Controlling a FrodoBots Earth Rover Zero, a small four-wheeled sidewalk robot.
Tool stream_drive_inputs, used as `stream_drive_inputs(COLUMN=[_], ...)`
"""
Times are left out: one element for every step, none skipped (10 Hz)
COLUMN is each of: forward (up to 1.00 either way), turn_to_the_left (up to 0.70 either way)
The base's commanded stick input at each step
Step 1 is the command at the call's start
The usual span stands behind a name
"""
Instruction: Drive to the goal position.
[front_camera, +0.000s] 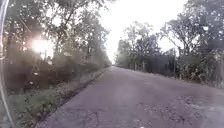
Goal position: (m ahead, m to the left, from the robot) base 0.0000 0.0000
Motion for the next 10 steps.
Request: stream_drive_inputs(forward=[0.1,0.1,0.1,0.1,0.1,0.1,0.1,0.1,0.1,0.1], turn_to_the_left=[0.01,0.01,0.01,0.01,0.01,0.01,0.01,0.01,0.01,0.01])
